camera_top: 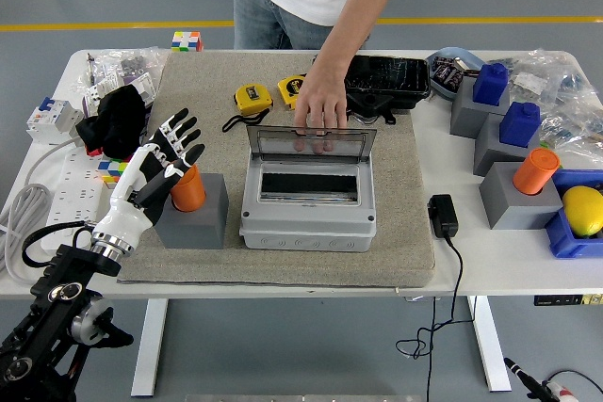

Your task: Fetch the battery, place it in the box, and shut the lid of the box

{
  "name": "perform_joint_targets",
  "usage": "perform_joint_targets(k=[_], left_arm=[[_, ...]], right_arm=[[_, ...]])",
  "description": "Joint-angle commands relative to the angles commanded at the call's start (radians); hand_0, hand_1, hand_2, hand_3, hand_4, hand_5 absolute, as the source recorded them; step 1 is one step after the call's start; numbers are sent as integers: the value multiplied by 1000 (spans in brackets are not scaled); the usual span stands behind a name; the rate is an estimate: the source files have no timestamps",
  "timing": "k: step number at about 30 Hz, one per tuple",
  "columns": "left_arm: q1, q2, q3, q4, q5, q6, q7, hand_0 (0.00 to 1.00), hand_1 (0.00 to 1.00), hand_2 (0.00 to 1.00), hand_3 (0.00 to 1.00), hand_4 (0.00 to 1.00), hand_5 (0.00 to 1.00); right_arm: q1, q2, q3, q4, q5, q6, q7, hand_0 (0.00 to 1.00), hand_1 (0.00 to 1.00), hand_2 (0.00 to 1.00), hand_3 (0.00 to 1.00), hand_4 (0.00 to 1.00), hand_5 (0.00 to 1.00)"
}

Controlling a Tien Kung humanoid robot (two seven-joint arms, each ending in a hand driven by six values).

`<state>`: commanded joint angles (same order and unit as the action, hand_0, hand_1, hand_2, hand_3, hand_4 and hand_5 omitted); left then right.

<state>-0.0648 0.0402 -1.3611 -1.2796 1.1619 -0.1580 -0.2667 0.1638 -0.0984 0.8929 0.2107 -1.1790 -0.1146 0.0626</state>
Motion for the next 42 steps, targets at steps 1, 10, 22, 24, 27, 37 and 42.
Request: perform_joint_targets(k=[1,10,22,24,27,37,42], left_arm=[[2,0,0,-1,9,4,1,871,956,966,963,998,434],[3,4,-21,-5,75,39,4,940,971,940,950,998,533],[19,10,-19,-33,126,45,10,917,955,934,933,998,575],[23,13,-26,-39,153,55,13,805,878,906,952,998,540],[28,20,-35,-47,178,65,14,805,878,906,952,998,540],[38,27,-48,-44,201,71,16,696,821,827,882,998,562],[43,26,-46,-45,200,67,17,630,771,817,875,998,551]], right_arm=[[0,0,1,0,-1,0,0,899,890,849,885,998,998],[-1,-2,8,-1,-8,1,-1,900,889,846,885,998,998],[-6,-2,5,0,-9,2,-2,900,888,845,880,998,998],[-6,-2,5,0,-9,1,-2,900,888,844,880,998,998],[-5,-2,2,1,-8,1,-2,900,888,844,880,998,998],[-4,-2,5,1,-10,2,-3,897,887,842,878,998,998],[-2,-2,13,1,-15,5,-1,899,887,842,878,998,998]])
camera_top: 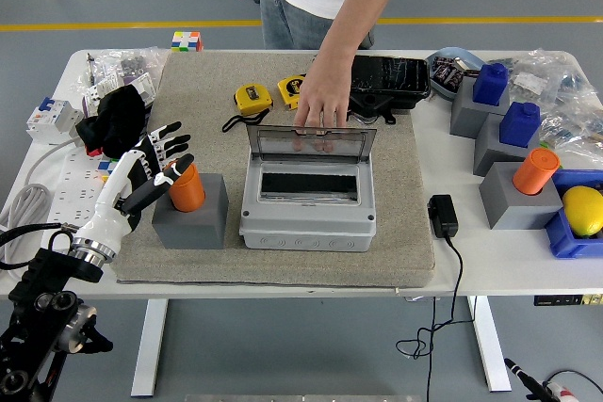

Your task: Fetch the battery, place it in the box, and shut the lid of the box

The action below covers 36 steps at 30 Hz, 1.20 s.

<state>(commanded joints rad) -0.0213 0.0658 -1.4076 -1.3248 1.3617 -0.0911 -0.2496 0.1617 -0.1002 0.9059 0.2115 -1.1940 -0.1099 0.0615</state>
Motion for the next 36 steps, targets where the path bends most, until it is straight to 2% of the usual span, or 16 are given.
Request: perform_joint_targets(k=[4,6,10,11,16,17,28,29,34,35,36], left_arm=[[8,-2,8,-20,7,0,2,630,771,817,875,998,551],[11,-3,15,-27,10,1,2,661,795,821,876,998,543],[12,-8,21,-20,21,8,1,661,795,821,876,998,543],[11,-9,22,-18,22,9,1,782,861,868,896,998,552],[7,-16,23,8,17,14,-5,782,861,868,896,998,552],[6,-17,24,10,16,17,-7,850,915,910,919,998,552],[-4,-26,39,13,23,50,-24,860,913,902,909,998,543],[-4,-27,41,9,25,53,-24,823,854,816,877,998,519],[-1,-26,48,-13,66,75,-22,823,854,816,877,998,519],[0,-26,49,-16,73,78,-21,735,817,794,876,998,287],[0,-26,49,-17,76,79,-21,735,817,794,876,998,287]], right_arm=[[1,0,4,0,-3,0,0,899,887,842,878,998,998],[1,-1,5,0,-4,1,0,897,887,841,877,998,998],[2,-1,6,0,-4,1,0,897,887,841,877,998,998],[2,-1,6,0,-3,0,0,897,886,840,876,998,998],[1,2,6,1,-2,1,0,897,886,840,876,998,998],[0,2,6,1,-2,1,0,897,886,838,875,998,998],[1,1,8,1,-3,1,-1,897,886,839,875,998,998],[1,2,8,1,-3,1,-1,896,885,838,874,998,998],[0,2,7,1,-2,1,-1,896,885,838,874,998,998],[0,2,7,1,-2,1,-1,896,885,838,874,998,998],[0,2,7,1,-1,1,0,896,885,838,874,998,998]])
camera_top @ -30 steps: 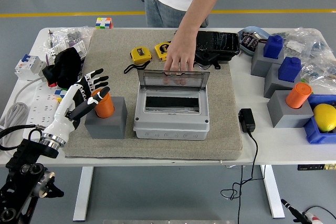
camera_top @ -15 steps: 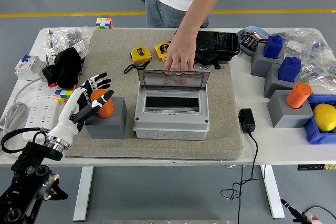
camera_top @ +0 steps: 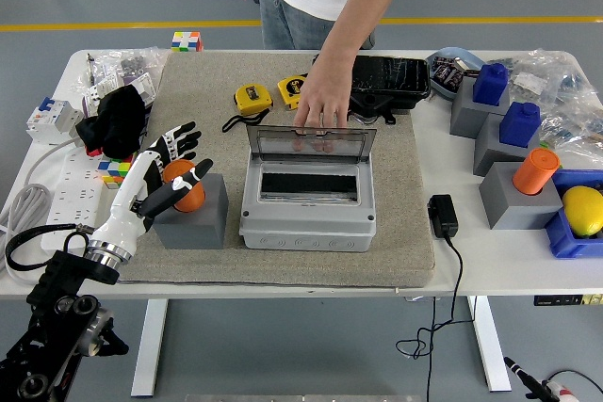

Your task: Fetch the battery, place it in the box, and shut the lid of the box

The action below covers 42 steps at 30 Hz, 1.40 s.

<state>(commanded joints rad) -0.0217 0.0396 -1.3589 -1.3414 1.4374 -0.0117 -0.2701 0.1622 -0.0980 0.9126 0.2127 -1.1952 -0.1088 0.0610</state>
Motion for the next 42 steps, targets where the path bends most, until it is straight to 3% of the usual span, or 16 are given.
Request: perform_joint_targets(k=[4,5,11,12,28,42], left_arm=[[0,0,0,3,10,4,3,735,817,794,876,998,287],[0,0,0,5,9,6,2,721,809,779,874,998,222],[1,-2,5,18,13,14,4,721,809,779,874,998,222],[1,-1,6,19,13,16,5,714,801,777,869,998,159],[-25,-11,35,33,-10,38,-5,704,794,764,841,998,166],[-27,-14,44,55,-19,49,-7,638,747,697,776,998,154]], right_arm=[[1,-1,-3,1,3,-1,0,896,885,838,874,998,998],[1,-1,-3,0,3,0,0,896,882,837,873,998,998],[-1,-1,-5,0,4,0,0,896,882,837,873,998,998],[-2,-1,-6,0,5,-1,0,896,884,836,873,998,998],[1,-2,4,0,2,0,-1,896,881,836,871,998,998],[3,-1,7,0,0,0,0,896,879,835,871,998,998]])
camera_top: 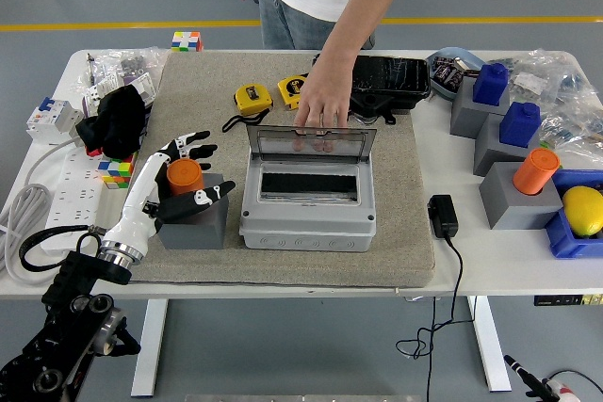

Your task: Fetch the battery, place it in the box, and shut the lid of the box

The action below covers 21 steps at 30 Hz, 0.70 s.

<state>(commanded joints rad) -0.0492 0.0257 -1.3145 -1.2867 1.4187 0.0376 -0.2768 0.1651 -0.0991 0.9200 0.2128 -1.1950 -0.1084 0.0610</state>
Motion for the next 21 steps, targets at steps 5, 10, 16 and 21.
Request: perform_joint_targets(k=[5,10,16,21], left_arm=[[0,-1,0,9,-4,8,-3,638,747,697,776,998,154],[0,-2,1,16,-5,14,-3,592,712,640,724,998,153],[-1,-1,0,22,-6,19,-3,463,589,540,636,998,140],[2,-1,1,29,-6,24,-4,377,508,447,553,998,138]], right_arm=[[0,0,2,1,0,0,0,896,879,835,871,998,998],[0,0,3,1,0,0,1,896,880,835,871,998,998],[0,0,3,0,-1,0,1,896,880,835,870,998,998],[-1,-1,0,1,0,0,1,896,880,835,870,998,998]])
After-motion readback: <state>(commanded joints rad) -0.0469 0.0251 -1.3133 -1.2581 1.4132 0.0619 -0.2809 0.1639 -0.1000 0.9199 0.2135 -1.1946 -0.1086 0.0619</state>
